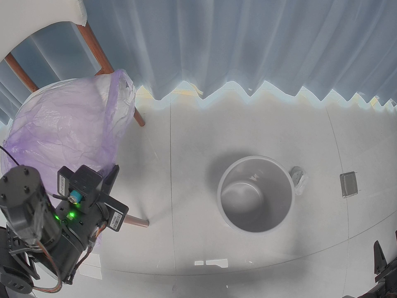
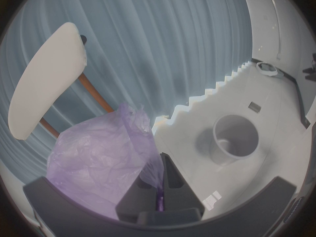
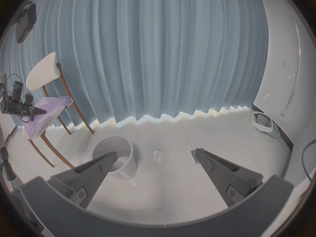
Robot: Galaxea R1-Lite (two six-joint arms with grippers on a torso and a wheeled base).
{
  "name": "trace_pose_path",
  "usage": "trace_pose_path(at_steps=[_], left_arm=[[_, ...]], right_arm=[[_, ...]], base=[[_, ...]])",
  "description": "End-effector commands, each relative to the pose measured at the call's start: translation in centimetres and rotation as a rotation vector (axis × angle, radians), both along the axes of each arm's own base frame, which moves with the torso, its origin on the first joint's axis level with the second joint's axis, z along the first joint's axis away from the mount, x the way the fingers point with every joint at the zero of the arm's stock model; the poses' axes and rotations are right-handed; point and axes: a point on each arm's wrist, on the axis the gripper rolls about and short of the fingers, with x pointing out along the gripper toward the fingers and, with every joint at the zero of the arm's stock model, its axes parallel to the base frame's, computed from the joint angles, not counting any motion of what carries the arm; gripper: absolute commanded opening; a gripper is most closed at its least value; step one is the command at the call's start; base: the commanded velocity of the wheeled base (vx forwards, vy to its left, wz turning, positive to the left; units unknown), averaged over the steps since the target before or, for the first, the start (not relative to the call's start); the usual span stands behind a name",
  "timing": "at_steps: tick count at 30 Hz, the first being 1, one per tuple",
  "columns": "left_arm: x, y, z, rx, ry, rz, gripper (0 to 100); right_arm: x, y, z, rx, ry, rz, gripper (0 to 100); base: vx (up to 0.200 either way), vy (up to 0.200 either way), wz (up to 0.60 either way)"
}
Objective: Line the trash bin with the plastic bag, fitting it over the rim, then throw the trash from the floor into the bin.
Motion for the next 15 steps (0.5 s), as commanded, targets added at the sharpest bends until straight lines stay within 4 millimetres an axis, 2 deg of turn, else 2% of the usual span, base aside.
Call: trace_pose_path(at_steps=[1, 9, 15], left_arm=[[-1.3, 1.1, 1.9, -0.073, -0.06, -0.055, 0], [-2.4, 2.3, 2.9, -0.129, -0.091, -0.099, 0], [-3.0, 2.9, 2.4, -0.194, -0.068, -0.108, 0]], right_arm=[[-0.1, 0.0, -0.1, 0.0, -0.016, 0.0, 100], [-0.1, 0.0, -0.1, 0.0, -0.016, 0.0, 100], [-0.1, 0.0, -0.1, 0.0, -0.016, 0.0, 100]], base=[[0.0, 0.0, 0.0], [0.0, 0.0, 0.0], [0.0, 0.0, 0.0]])
